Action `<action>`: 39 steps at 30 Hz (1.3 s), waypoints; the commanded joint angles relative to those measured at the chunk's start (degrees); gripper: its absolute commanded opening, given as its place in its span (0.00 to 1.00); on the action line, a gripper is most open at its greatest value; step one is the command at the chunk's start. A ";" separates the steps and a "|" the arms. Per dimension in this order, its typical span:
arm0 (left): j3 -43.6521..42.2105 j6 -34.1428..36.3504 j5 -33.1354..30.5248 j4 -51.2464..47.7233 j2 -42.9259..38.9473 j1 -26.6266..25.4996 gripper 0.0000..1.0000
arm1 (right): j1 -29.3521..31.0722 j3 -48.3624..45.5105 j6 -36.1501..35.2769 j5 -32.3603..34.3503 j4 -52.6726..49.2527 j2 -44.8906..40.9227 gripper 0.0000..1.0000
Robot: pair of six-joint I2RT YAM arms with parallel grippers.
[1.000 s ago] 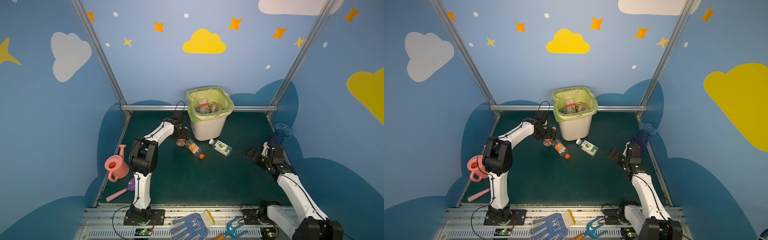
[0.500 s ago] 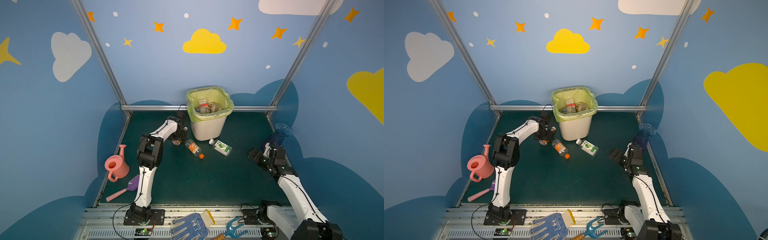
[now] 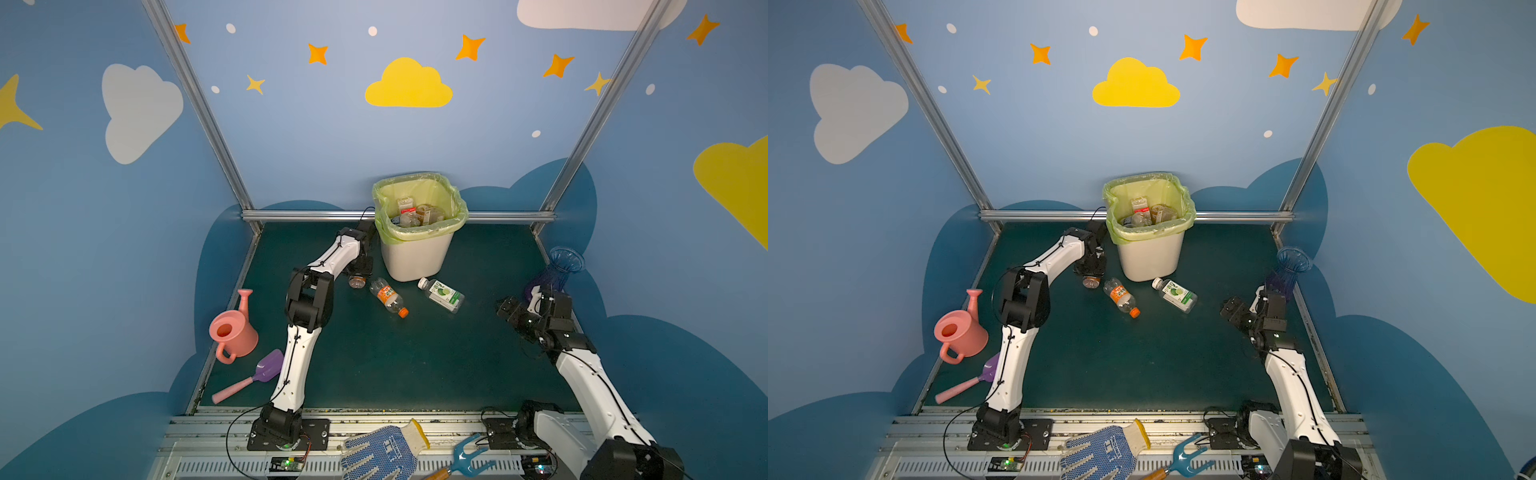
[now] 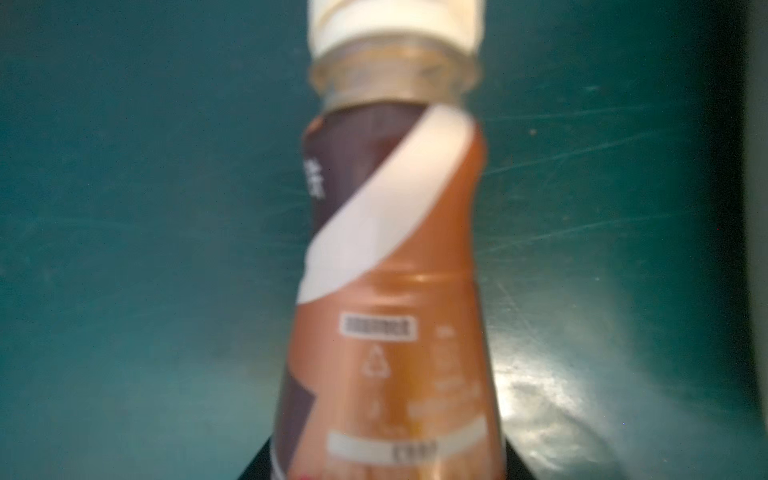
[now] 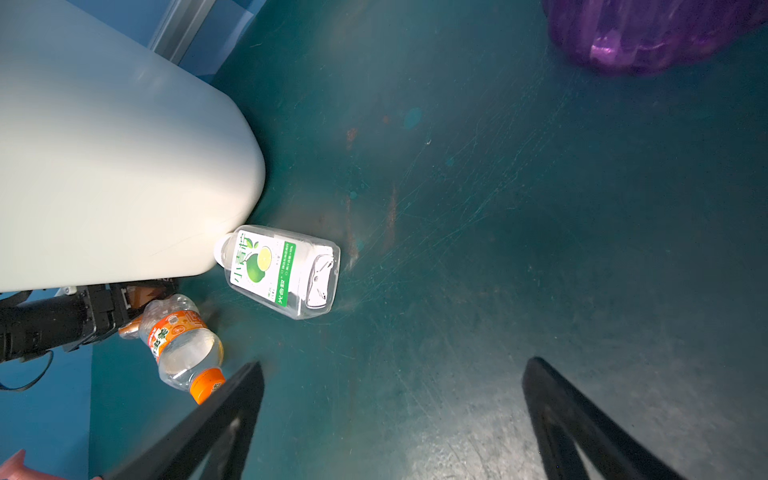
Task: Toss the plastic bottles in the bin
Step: 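Lift the brown coffee bottle with the left gripper and release it over the bin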
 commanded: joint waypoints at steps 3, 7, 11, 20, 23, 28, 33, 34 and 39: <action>-5.86 -2.62 4.28 3.54 -5.66 0.65 0.41 | -0.46 -0.37 -0.11 -1.15 -1.08 -0.84 0.97; -9.17 -5.67 7.78 8.09 -14.66 2.47 0.40 | -0.54 -0.03 -0.03 -1.83 -0.74 -0.41 0.97; -8.02 -8.45 9.30 10.34 -24.13 4.94 0.40 | -0.50 0.56 0.05 -2.56 -0.63 0.27 0.97; -14.25 -11.67 7.69 35.26 -50.15 7.78 0.48 | -0.77 2.64 -0.73 -3.31 -1.33 0.32 0.97; -20.07 -13.19 6.09 46.38 -56.39 7.19 0.48 | -0.99 2.91 -1.04 -3.33 -1.84 -0.44 0.97; -18.57 -12.79 7.03 48.48 -50.71 0.34 0.51 | -1.27 3.07 -1.35 -3.68 -2.48 -1.68 0.97; 24.05 -15.88 18.96 10.40 -20.41 -4.08 0.55 | -1.30 3.37 -1.03 -4.63 -2.85 -1.92 0.97; 34.39 -17.04 20.95 5.11 -14.85 -4.36 0.56 | -1.28 3.55 -1.17 -4.68 -3.46 -2.03 0.97; 54.39 -17.22 22.76 4.97 -8.89 -5.75 0.99 | -1.63 3.24 -2.08 -4.15 -4.40 -3.39 0.97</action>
